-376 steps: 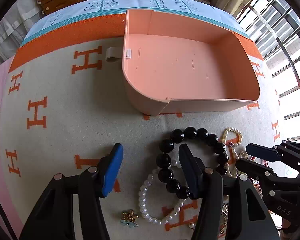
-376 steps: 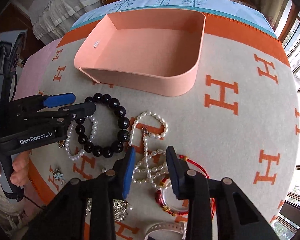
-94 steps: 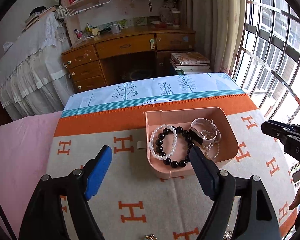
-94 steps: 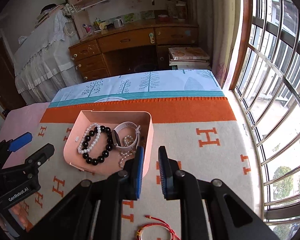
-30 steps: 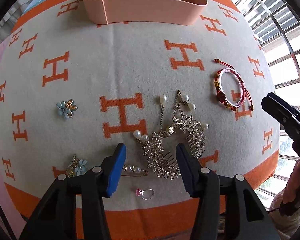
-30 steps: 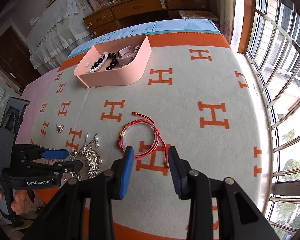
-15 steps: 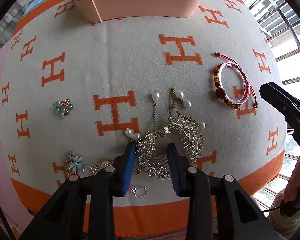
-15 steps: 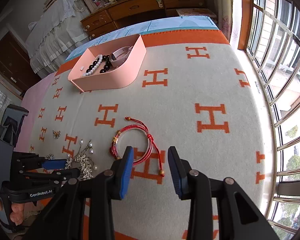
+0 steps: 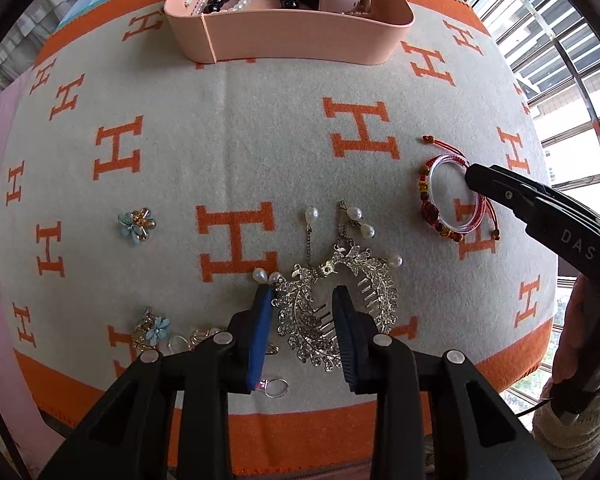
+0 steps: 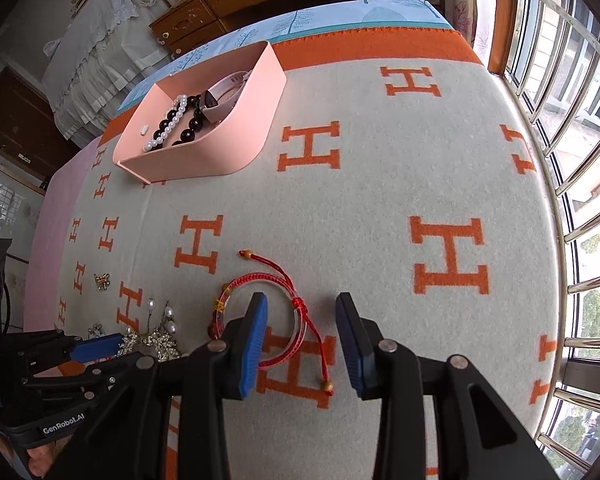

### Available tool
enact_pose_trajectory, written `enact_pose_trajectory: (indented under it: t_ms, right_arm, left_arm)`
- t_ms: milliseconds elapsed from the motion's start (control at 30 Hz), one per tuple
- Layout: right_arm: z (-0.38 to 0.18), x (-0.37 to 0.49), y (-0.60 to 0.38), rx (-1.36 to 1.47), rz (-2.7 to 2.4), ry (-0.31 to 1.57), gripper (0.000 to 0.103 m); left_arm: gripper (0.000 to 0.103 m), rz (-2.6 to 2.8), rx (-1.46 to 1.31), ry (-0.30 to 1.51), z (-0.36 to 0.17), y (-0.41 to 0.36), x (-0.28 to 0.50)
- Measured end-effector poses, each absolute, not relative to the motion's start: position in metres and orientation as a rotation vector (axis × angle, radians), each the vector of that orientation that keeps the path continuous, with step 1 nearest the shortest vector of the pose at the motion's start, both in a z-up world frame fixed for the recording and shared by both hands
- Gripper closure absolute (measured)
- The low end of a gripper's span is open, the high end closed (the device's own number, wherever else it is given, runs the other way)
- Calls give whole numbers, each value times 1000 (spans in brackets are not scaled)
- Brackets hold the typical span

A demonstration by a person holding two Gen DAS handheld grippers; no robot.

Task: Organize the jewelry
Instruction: 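Grasp the silver hair comb with the left gripper while the right gripper grasps the red string bracelet, then carry the comb and red bracelet into the pink box and open both grippers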

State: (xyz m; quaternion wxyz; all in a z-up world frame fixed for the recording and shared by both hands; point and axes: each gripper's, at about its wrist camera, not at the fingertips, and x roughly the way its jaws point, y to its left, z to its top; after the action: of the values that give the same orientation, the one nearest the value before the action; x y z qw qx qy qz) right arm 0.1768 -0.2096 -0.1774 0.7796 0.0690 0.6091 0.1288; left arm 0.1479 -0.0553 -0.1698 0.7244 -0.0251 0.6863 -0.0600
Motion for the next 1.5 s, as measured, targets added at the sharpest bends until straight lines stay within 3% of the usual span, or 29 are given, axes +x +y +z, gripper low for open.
enact_pose_trajectory:
  t_ms: [100, 167, 233, 400, 433, 467, 567, 900, 933, 1067, 1200, 1500]
  right_arm:
    - [-177, 179, -198, 66, 276, 1307, 68]
    - [-178, 179, -191, 5, 269, 1293, 77]
    - [-178, 178, -186, -55, 257, 1280, 93]
    - [-178, 173, -184, -74, 254, 1267, 96]
    - [-176, 173, -185, -57, 259, 1267, 96]
    - [-173, 174, -186, -39, 262, 1264, 96]
    - [-158, 172, -190, -10, 264, 1228, 96]
    - [-116, 158, -174, -59, 314, 1114, 96]
    - [-115, 156, -173, -63, 318, 1112, 96]
    - [-118, 149, -168, -64, 337, 1119, 96]
    - [-121, 145, -168, -55, 346, 1134, 96]
    - [-119, 143, -171, -35, 341, 1140, 96]
  left_arm:
    - [74, -135, -65, 1500, -163, -46, 150]
    - [74, -136, -68, 1492, -158, -43, 149]
    - [75, -137, -70, 1483, -154, -41, 145]
    - [75, -149, -86, 1458, -143, -23, 136]
    - [79, -152, -90, 1449, -139, -21, 133]
    - [94, -157, -94, 1443, -136, -18, 132]
    - [99, -171, -101, 1424, -123, -12, 127]
    - [99, -192, -54, 1448, -128, -6, 118]
    - [94, -191, -27, 1451, -132, -10, 120]
    - [54, -175, 85, 1408, -135, -13, 123]
    - [45, -203, 151, 1377, -131, -13, 122]
    - [49, -232, 254, 1443, -164, -33, 128]
